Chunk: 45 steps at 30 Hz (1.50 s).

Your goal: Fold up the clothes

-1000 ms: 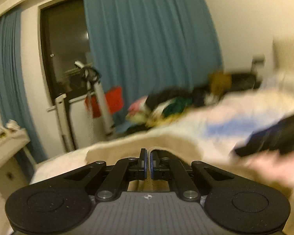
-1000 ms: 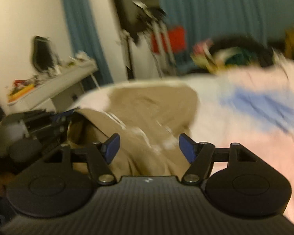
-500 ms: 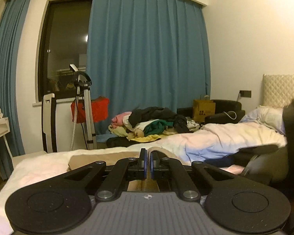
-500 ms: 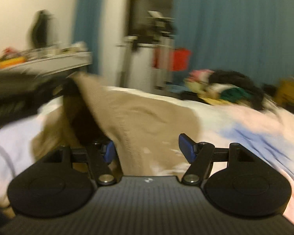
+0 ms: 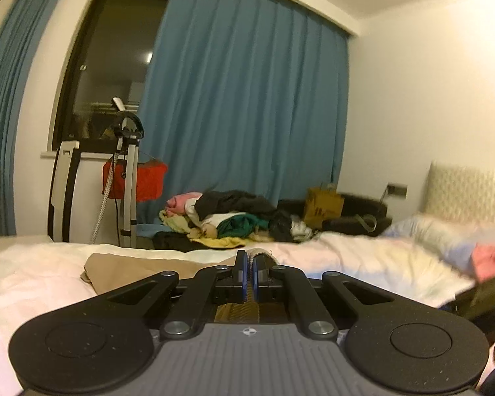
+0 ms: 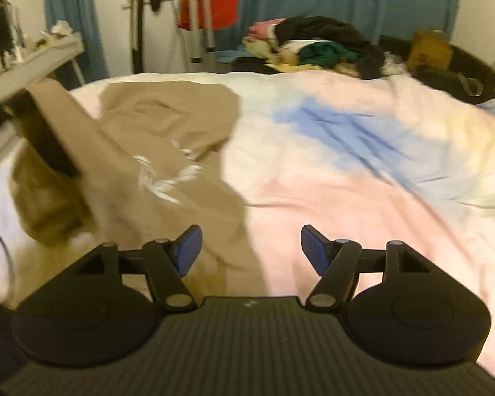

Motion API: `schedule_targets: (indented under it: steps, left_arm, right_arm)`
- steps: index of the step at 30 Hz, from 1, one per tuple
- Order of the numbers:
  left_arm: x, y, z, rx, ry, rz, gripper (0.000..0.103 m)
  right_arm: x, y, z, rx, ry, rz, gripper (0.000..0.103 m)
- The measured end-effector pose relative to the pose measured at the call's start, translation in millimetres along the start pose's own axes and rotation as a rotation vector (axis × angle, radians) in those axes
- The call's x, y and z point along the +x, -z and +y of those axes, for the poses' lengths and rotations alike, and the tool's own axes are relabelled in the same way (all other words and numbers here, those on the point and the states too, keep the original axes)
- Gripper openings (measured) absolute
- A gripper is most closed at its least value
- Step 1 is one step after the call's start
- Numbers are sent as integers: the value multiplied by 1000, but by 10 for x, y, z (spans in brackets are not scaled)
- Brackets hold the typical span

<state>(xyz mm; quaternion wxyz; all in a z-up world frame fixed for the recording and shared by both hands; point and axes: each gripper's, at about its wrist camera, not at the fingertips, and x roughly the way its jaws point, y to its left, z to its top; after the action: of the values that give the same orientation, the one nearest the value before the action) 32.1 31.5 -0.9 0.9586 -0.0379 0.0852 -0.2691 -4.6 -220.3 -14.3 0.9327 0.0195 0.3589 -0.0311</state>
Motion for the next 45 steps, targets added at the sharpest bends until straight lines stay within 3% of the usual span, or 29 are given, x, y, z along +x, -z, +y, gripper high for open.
schedule_targets:
  steps: [3,7,10,15,17,21,29,34,36,39,43,45]
  left_arm:
    - [-35,-25,40,-14,-2,-4,4]
    - [-43,-24,42,-10,-8,0,4]
    - [-50,-22,45,-8,-18,-2,4]
    - [-27,-29,191,-71,-59,16,4]
    - [-3,-39,236,-89,-67,25,4]
    - [41,-72,274,-123,-50,33,4]
    - [-11,-91,250,-123,-29,26,4]
    - [-90,-92,217,-119,-38,38,4]
    - [-124,-66,208,-94,-47,62,4]
    - [-167,11,182,-38,-81,111,4]
    - [-157,114,230,-32,-140,192,6]
    - [-126,154,258,-32,-163,225,15]
  right_arm:
    - [-90,78,133,-2,-61,-36,69]
    - [-102,130,752,-120,-128,-137,69]
    - [65,70,1165,-140,-72,-237,68]
    - [376,-138,1364,-44,67,-350,70]
    - [431,-198,1316,-41,119,-327,70]
    - [448,-207,1068,-59,122,-237,75]
    - [327,-77,390,15,52,5,75]
    - [315,44,171,34,8,80,79]
    - [392,76,180,28,20,84,79]
    - [445,104,317,4,49,6,79]
    - [603,111,483,7,-14,-26,79]
    - [622,134,482,25,19,-89,79]
